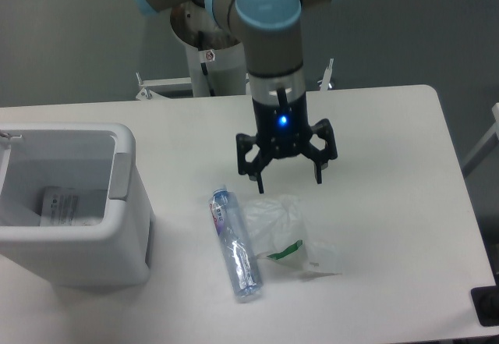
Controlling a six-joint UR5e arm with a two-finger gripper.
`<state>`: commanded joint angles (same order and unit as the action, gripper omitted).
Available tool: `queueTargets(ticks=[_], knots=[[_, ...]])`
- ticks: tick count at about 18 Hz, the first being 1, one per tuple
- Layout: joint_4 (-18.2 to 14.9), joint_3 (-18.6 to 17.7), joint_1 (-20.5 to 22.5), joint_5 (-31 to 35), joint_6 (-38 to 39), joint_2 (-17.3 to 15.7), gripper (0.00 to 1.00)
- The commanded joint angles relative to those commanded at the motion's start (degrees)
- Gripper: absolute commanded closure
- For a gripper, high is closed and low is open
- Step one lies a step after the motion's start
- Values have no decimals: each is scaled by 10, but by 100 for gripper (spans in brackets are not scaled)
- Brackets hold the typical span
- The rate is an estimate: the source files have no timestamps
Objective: Place the trash in the trash can
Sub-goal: 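Move the gripper down over the clear plastic bag with green trim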
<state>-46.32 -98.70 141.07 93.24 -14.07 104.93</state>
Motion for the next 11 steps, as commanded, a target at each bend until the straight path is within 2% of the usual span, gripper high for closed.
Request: queueTargets(ticks=[6,9,11], knots=[[3,11,3,-3,2,67,0],[5,45,7,-3,-24,110,0],[7,52,7,-5,-53,122,0]])
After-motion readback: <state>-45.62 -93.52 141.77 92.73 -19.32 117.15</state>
